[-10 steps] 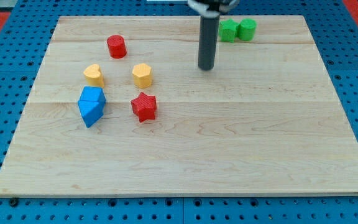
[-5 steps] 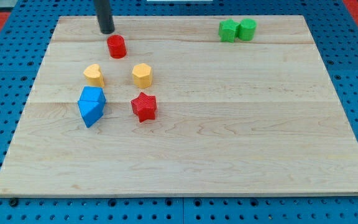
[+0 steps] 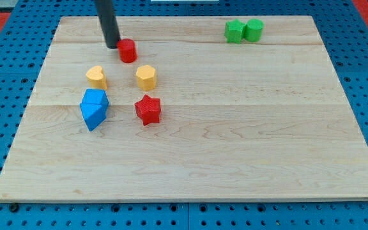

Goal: Slide the red circle towards the bottom center

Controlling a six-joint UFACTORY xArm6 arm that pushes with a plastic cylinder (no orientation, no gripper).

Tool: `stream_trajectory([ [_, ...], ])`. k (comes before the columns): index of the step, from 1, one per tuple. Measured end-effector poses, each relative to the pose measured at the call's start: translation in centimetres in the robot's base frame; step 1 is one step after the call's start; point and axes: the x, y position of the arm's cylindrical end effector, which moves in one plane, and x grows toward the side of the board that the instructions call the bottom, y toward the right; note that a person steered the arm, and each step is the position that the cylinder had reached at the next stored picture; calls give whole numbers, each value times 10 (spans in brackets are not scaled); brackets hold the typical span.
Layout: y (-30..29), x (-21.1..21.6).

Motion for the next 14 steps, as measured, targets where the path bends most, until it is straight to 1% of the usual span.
stream_trajectory([
  [1,20,23],
  [2,63,39],
  [3,116,46],
  [5,154,54],
  [6,166,78],
  [8,176,141],
  [10,191,142],
  [11,210,157],
  [12,211,179],
  [13,224,185],
  [14,252,191],
])
